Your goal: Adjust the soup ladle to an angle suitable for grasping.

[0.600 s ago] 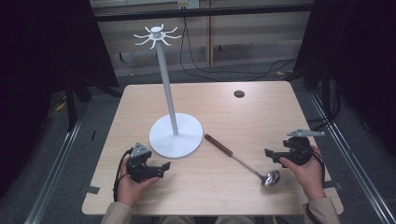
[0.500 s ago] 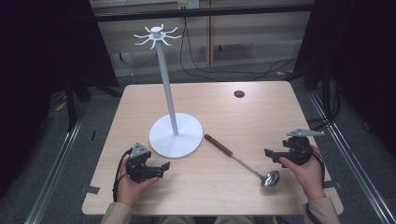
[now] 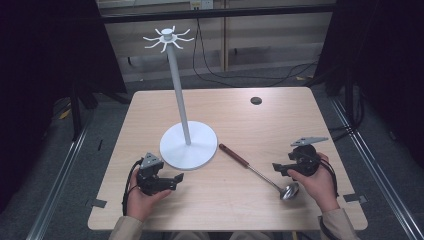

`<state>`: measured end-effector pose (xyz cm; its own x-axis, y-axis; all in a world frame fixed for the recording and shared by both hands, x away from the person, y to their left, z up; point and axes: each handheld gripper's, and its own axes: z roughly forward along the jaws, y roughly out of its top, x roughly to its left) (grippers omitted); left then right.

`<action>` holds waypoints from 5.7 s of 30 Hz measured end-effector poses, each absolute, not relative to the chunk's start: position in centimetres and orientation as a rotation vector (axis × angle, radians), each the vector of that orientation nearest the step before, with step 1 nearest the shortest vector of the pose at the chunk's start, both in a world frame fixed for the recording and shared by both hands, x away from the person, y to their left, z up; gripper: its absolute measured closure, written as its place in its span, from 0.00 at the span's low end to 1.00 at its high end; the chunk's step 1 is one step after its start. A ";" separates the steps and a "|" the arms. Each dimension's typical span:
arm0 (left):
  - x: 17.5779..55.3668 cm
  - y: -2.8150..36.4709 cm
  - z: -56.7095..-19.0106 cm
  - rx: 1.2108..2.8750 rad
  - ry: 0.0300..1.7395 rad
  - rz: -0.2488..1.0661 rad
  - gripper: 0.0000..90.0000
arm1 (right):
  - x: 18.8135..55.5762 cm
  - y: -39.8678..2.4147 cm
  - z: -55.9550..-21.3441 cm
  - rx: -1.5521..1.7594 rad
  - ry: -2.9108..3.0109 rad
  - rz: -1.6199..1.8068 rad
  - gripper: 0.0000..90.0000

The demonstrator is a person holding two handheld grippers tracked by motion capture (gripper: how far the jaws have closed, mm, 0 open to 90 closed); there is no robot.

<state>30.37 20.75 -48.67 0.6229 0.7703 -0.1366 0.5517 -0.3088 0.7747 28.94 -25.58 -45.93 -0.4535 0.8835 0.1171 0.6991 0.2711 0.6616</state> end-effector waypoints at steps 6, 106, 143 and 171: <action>30.3 21.0 -48.4 1.982 1.045 0.334 0.10 | 29.8 -23.8 -45.3 1.445 2.332 0.937 0.34; 29.5 20.1 -46.6 1.878 0.961 0.303 0.11 | 30.0 -21.9 -43.5 1.236 2.274 1.490 0.96; 31.0 10.3 -38.6 1.642 0.749 0.168 0.47 | 28.1 -16.0 -41.2 1.061 2.034 1.628 0.96; 31.9 7.9 -37.5 1.611 0.752 0.119 0.79 | 27.7 -13.4 -40.7 1.023 1.993 1.662 0.96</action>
<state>31.94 7.86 -37.49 0.7790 0.5269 -0.3399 0.3966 0.0059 0.9180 27.74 -13.41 -40.65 -0.6776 0.7139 0.1769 0.3023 0.0511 0.9518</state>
